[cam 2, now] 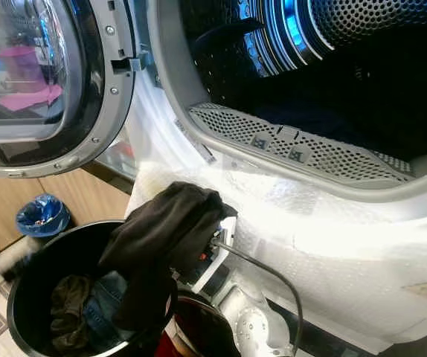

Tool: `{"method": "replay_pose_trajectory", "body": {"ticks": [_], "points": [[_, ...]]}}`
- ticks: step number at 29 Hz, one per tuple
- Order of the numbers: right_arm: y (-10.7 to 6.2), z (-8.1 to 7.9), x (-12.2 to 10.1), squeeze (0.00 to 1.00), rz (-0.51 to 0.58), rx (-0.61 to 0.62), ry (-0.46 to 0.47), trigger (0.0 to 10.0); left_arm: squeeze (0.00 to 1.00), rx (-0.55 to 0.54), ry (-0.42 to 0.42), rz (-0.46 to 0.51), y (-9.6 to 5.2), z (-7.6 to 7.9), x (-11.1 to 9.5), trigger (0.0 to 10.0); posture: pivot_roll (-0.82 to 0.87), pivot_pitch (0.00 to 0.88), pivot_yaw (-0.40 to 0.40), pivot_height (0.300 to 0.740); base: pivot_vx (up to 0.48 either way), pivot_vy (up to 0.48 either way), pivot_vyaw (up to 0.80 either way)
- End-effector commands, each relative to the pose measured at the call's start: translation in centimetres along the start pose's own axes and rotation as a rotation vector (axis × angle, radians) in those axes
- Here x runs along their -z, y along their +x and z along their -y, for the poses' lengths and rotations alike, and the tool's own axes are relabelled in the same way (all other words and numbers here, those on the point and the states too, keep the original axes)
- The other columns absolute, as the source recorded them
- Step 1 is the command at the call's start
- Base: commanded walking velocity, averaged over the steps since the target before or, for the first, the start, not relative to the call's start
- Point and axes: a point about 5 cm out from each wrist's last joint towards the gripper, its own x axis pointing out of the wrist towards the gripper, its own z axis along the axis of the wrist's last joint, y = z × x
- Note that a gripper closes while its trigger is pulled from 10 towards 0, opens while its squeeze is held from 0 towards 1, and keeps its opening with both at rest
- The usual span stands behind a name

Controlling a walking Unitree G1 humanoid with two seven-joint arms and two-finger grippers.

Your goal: Clothes washing

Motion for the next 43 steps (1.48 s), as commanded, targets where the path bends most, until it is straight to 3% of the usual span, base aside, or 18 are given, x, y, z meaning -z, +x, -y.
{"method": "replay_pose_trajectory", "body": {"ticks": [1, 5, 7, 9, 12, 15, 17, 21, 28, 31, 35, 36, 40, 43], "points": [[0.3, -1.2, -0.5, 0.00, 0.013, -0.079, 0.000, 0.0, 0.00, -0.059, 0.047, 0.020, 0.5, -0.7, -0.2, 10.0, 0.19, 0.019, 0.033, 0.740, 0.000, 0.000, 0.00], [0.2, -2.8, -0.6, 0.00, 0.007, -0.160, 0.019, 0.0, 0.00, -0.133, 0.074, -0.040, 2.3, -1.7, 2.3, 10.0, 0.17, 0.020, 0.029, 0.740, 0.000, 0.000, 0.00], [0.4, -4.3, -0.8, 0.00, 0.002, -0.226, 0.023, 0.0, 0.00, -0.049, 0.038, -0.069, 3.1, -0.8, 3.3, 10.0, 0.15, 0.019, 0.030, 0.740, 0.000, 0.000, 0.00], [0.4, -4.7, -0.9, 0.00, 0.003, -0.238, 0.023, 0.0, 0.00, -0.033, 0.048, -0.073, 3.4, -0.6, 3.4, 10.0, 0.15, 0.016, 0.026, 0.740, 0.000, 0.000, 0.00], [0.9, -6.0, -2.0, 0.00, 0.056, -0.296, 0.047, 0.0, 0.00, 0.024, 0.098, -0.030, 4.2, 0.3, 2.2, 10.0, 0.14, 0.018, 0.026, 0.740, 0.000, 0.000, 0.00], [1.1, -6.9, -2.8, 0.00, 0.103, -0.341, 0.064, 0.0, 0.00, 0.098, 0.051, 0.030, 4.3, 1.3, 0.5, 10.0, 0.14, 0.018, 0.030, 0.740, 0.000, 0.000, 0.00], [1.3, -7.5, -3.4, 0.00, 0.133, -0.368, 0.072, 0.0, 0.00, 0.051, 0.039, -0.003, 4.5, 0.7, 0.4, 10.0, 0.14, 0.018, 0.030, 0.740, 0.000, 0.000, 0.00], [1.6, -7.7, -4.3, 0.00, 0.177, -0.369, 0.078, 0.0, 0.00, -0.015, 0.034, -0.089, 4.5, -0.2, 1.4, 10.0, 0.14, 0.006, 0.039, 0.740, 0.000, 0.000, 0.00], [2.5, -8.7, -8.5, 0.00, 0.336, -0.397, 0.085, 0.0, 0.00, -0.162, -0.075, -0.279, 3.6, -1.9, 4.4, 10.0, 0.13, 0.000, 0.040, 0.740, 0.000, 0.000, 0.00], [2.6, -8.7, -9.3, 0.00, 0.363, -0.388, 0.079, 0.0, 0.00, -0.201, -0.107, -0.305, 3.3, -2.2, 5.0, 10.0, 0.13, 0.000, 0.041, 0.740, 0.000, 0.000, 0.00], [4.4, -8.3, -12.7, 0.00, 0.465, -0.333, 0.054, 0.0, 0.00, -0.289, -0.151, -0.328, 2.9, -3.2, 5.3, 10.0, 0.14, 0.000, 0.039, 0.740, 0.000, 0.000, 0.00], [4.4, -8.3, -12.7, 0.00, 0.465, -0.333, 0.054, 0.0, 0.00, -0.289, -0.151, -0.328, 2.9, -3.2, 5.3, 10.0, 0.14, 0.000, 0.039, 0.740, 0.000, 0.000, 0.00], [6.5, -7.8, -16.3, 0.00, 0.556, -0.275, 0.033, 0.0, 0.00, -0.273, -0.160, -0.328, 3.2, -2.4, 5.1, 10.0, 0.14, 0.000, 0.036, 0.740, 0.000, 0.000, 0.00], [7.0, -7.0, -18.2, 0.00, 0.586, -0.249, 0.000, 0.0, 0.00, -0.261, -0.167, -0.327, 3.3, -1.7, 5.2, 10.0, 0.14, 0.002, 0.030, 0.740, 0.000, 0.000, 0.00]]}}
